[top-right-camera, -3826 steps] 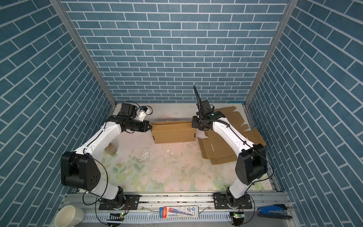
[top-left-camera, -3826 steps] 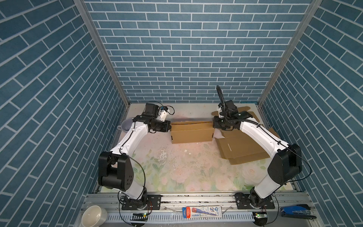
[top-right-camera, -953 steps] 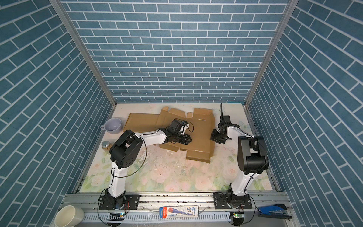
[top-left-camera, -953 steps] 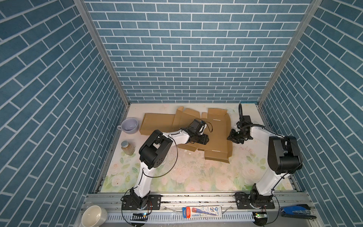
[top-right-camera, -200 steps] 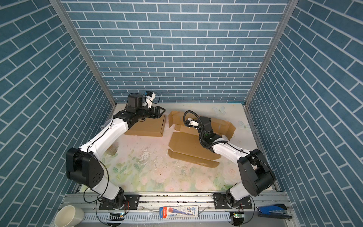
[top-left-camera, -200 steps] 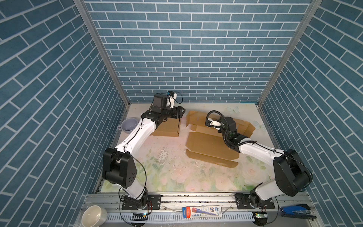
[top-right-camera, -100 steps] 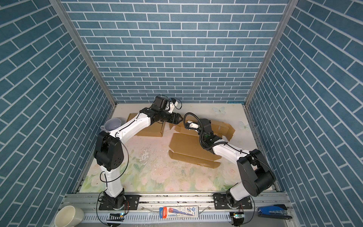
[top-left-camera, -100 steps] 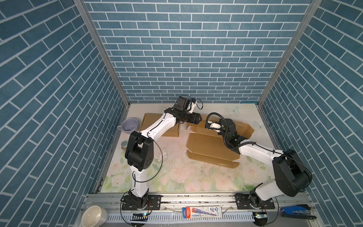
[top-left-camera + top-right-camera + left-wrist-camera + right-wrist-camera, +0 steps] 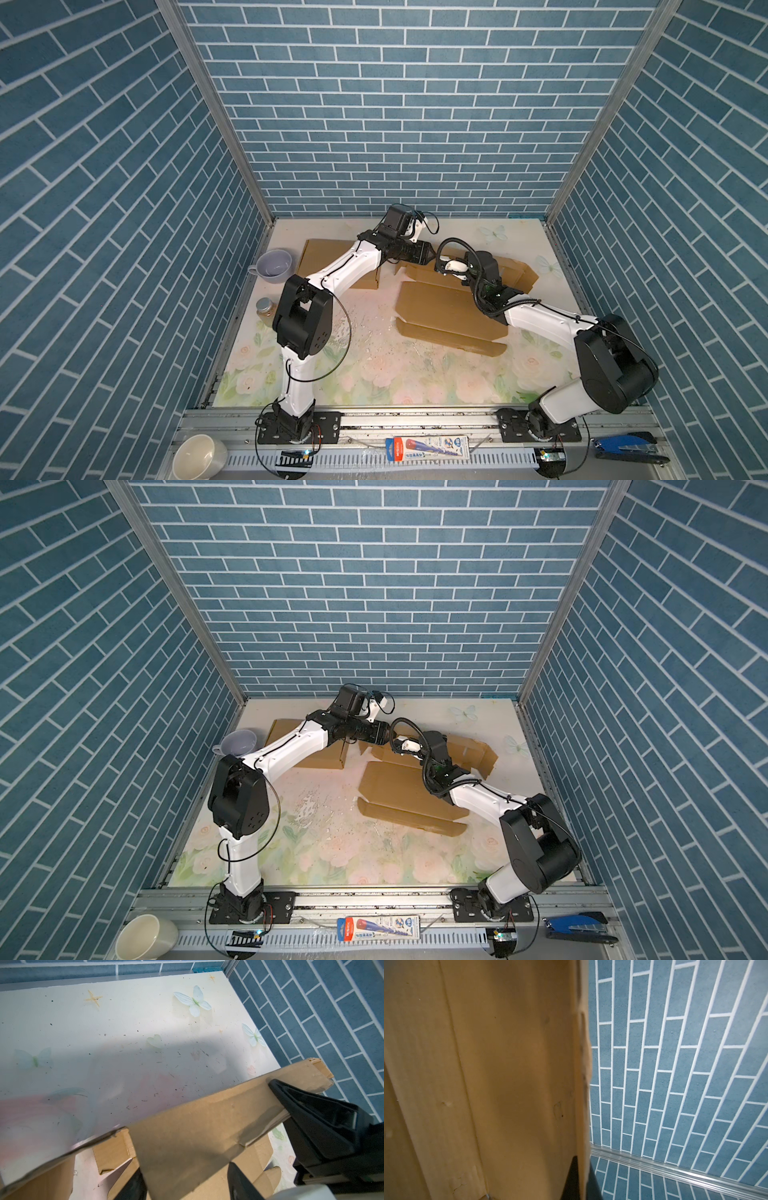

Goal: Fold the paper box

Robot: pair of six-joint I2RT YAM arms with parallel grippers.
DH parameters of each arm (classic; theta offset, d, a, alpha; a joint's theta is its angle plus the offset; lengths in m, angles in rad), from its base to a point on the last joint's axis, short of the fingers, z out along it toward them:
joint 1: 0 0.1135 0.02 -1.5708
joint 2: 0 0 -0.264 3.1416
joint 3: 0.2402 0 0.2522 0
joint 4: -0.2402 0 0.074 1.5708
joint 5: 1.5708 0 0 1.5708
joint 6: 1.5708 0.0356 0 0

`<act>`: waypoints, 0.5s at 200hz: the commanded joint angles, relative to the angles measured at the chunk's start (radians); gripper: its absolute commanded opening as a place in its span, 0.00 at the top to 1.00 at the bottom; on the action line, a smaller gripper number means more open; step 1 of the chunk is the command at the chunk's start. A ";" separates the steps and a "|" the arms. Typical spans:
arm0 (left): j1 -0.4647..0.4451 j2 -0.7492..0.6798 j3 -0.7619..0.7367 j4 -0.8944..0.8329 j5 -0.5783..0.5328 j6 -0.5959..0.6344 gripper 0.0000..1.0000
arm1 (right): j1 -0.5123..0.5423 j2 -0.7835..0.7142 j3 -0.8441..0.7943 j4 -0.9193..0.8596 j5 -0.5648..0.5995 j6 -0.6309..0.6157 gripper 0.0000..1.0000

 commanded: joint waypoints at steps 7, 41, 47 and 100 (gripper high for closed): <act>0.000 0.004 -0.002 0.032 0.037 -0.007 0.40 | -0.002 0.008 0.006 -0.025 -0.032 0.015 1.00; 0.030 -0.035 -0.020 0.032 0.044 0.015 0.39 | -0.002 -0.001 0.006 -0.050 -0.038 0.018 1.00; 0.044 -0.053 -0.032 0.036 0.041 0.018 0.39 | -0.002 -0.008 0.005 -0.055 -0.042 0.018 1.00; 0.206 -0.223 -0.153 0.124 0.123 0.021 0.35 | -0.030 -0.036 0.012 -0.125 -0.101 0.031 1.00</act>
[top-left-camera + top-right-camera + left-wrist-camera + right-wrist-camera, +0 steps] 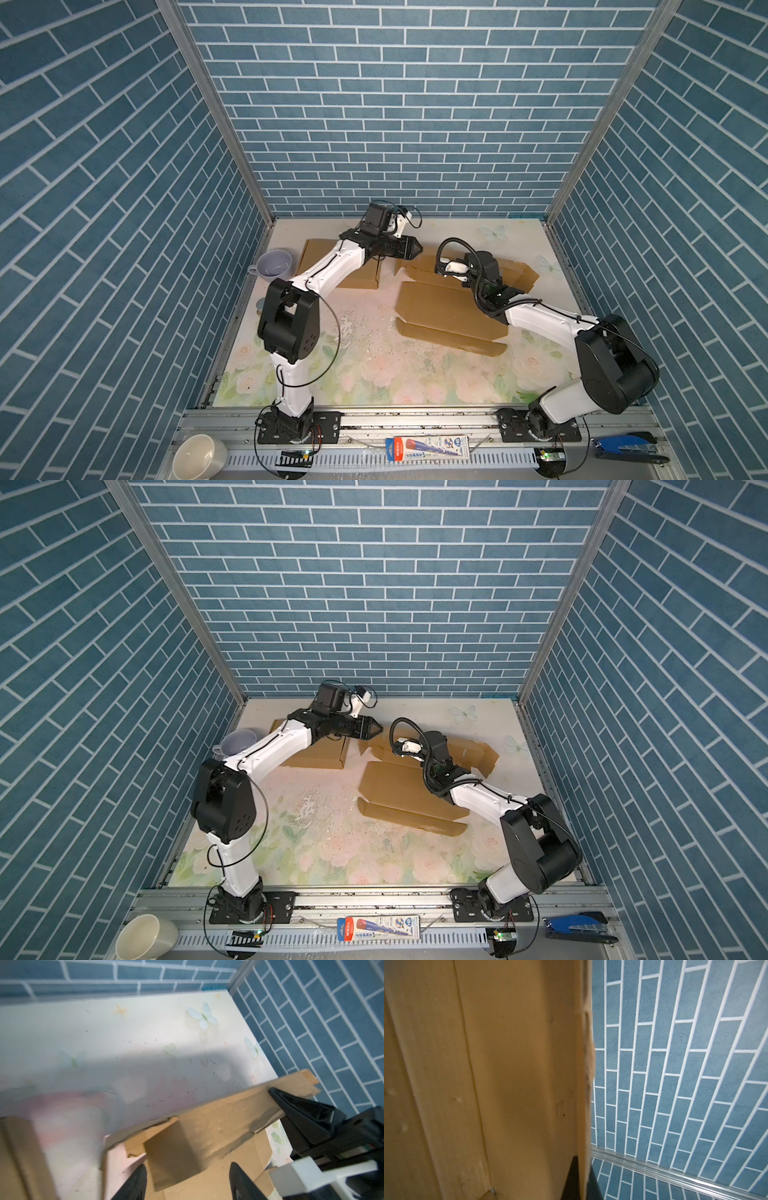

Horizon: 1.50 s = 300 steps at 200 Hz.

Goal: Fold the paper box

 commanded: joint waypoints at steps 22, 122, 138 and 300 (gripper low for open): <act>0.146 -0.120 -0.096 0.143 0.060 0.008 0.34 | -0.035 -0.050 0.035 -0.136 -0.109 0.045 1.00; 0.114 0.096 -0.052 0.097 0.029 0.518 0.29 | -0.105 -0.115 0.079 -0.315 -0.320 0.095 1.00; 0.098 0.102 -0.067 0.082 0.043 0.588 0.28 | -0.119 -0.116 0.083 -0.334 -0.350 0.110 1.00; 0.002 0.103 -0.150 -0.144 0.121 0.843 0.27 | -0.108 -0.035 0.116 -0.355 -0.339 0.106 1.00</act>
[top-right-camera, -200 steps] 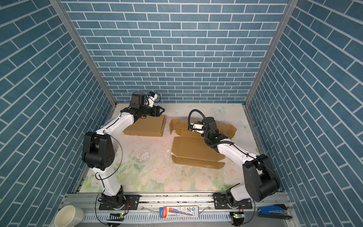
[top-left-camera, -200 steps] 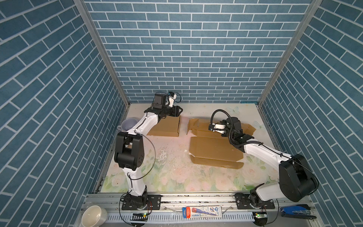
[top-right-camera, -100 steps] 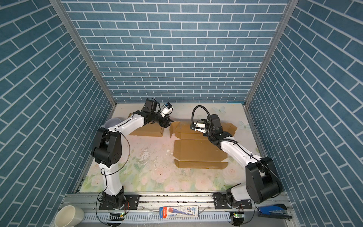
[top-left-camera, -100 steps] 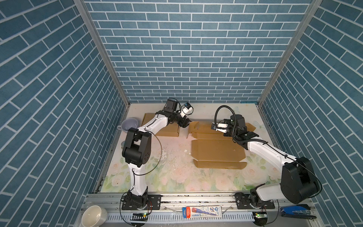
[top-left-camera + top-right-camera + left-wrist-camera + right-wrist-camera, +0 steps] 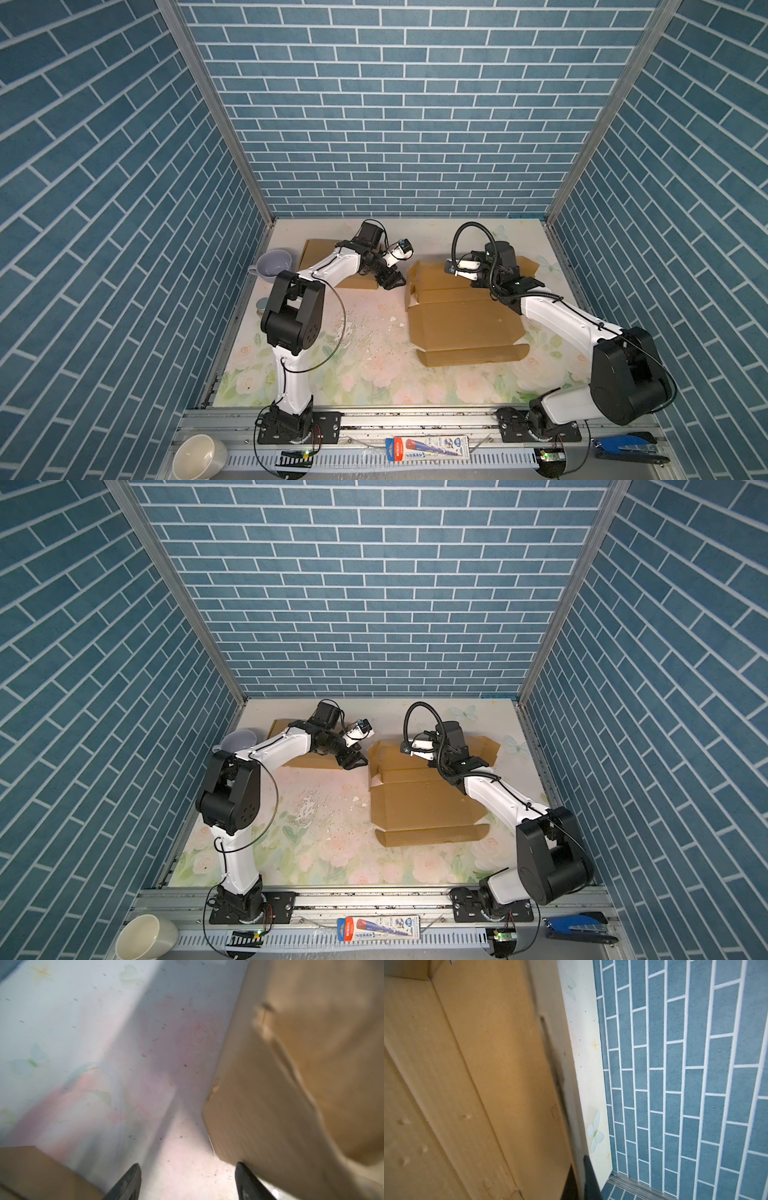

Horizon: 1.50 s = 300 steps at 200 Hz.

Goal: Fold the paper box

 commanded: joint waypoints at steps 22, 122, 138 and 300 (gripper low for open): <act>-0.016 -0.009 -0.028 0.009 0.089 -0.012 0.27 | 0.014 0.037 0.026 -0.075 0.017 0.038 1.00; 0.027 -0.038 -0.021 -0.056 0.154 0.018 0.16 | 0.025 0.033 0.033 -0.087 0.024 0.035 1.00; 0.028 -0.038 -0.033 -0.064 0.196 0.017 0.13 | 0.025 0.033 0.034 -0.087 0.023 0.036 1.00; 0.024 -0.119 -0.151 0.210 0.088 -0.288 0.30 | 0.046 0.051 0.056 -0.109 0.073 0.042 1.00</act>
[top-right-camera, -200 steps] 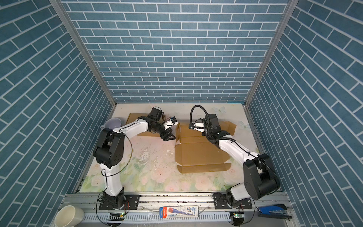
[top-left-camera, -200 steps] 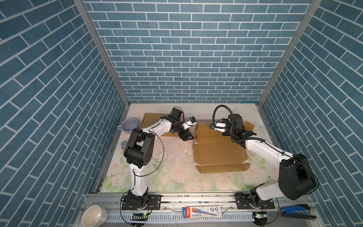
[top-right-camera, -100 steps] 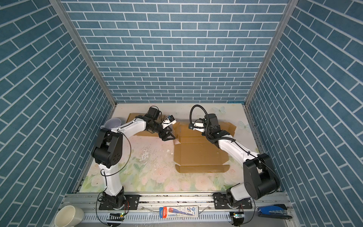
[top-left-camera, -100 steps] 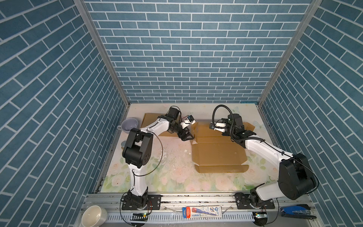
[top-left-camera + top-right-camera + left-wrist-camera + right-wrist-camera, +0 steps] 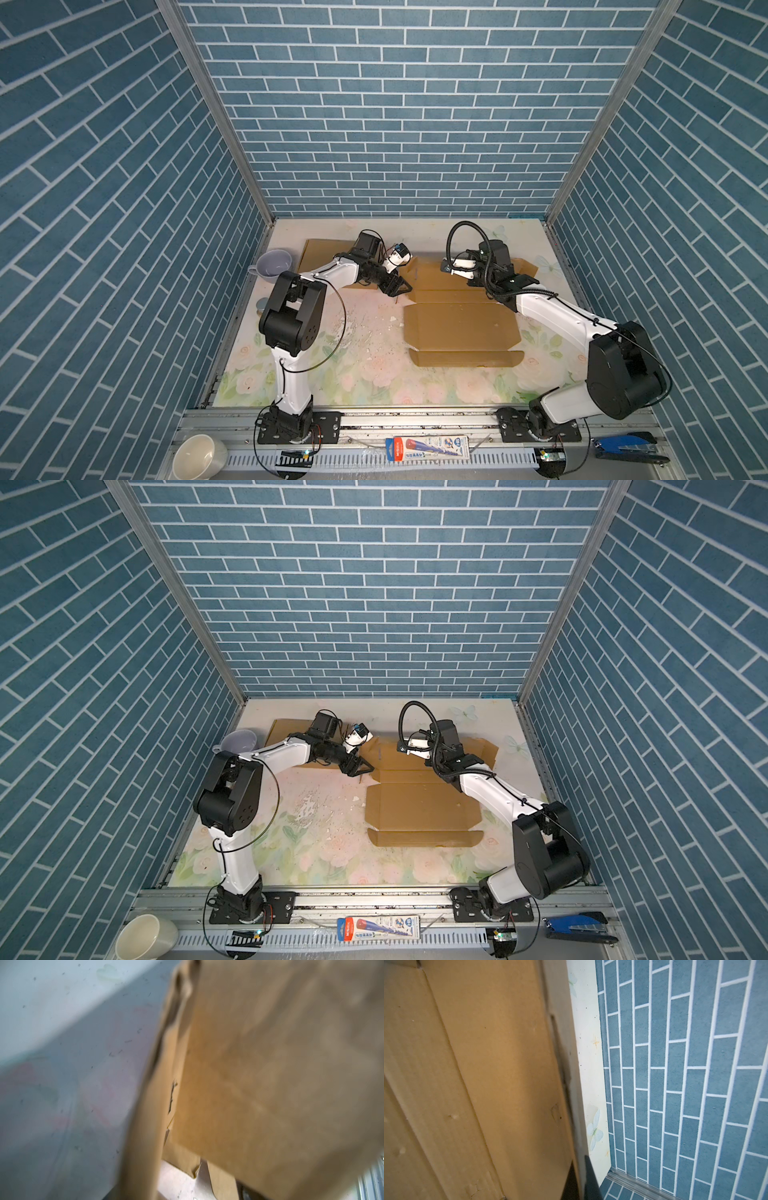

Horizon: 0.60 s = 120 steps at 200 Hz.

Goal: Fold the paper box

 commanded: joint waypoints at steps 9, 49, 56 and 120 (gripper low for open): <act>0.003 -0.101 -0.002 0.011 -0.071 -0.075 0.28 | 0.024 0.022 0.013 -0.056 0.039 0.032 1.00; 0.050 -0.204 -0.072 0.077 -0.034 -0.139 0.19 | 0.058 0.012 -0.097 0.099 0.136 -0.024 1.00; 0.073 -0.222 -0.082 0.093 -0.008 -0.163 0.18 | 0.058 0.012 -0.105 0.110 0.140 -0.033 1.00; 0.180 -0.159 -0.056 0.102 -0.059 -0.180 0.21 | 0.037 0.043 -0.054 0.020 0.061 0.008 1.00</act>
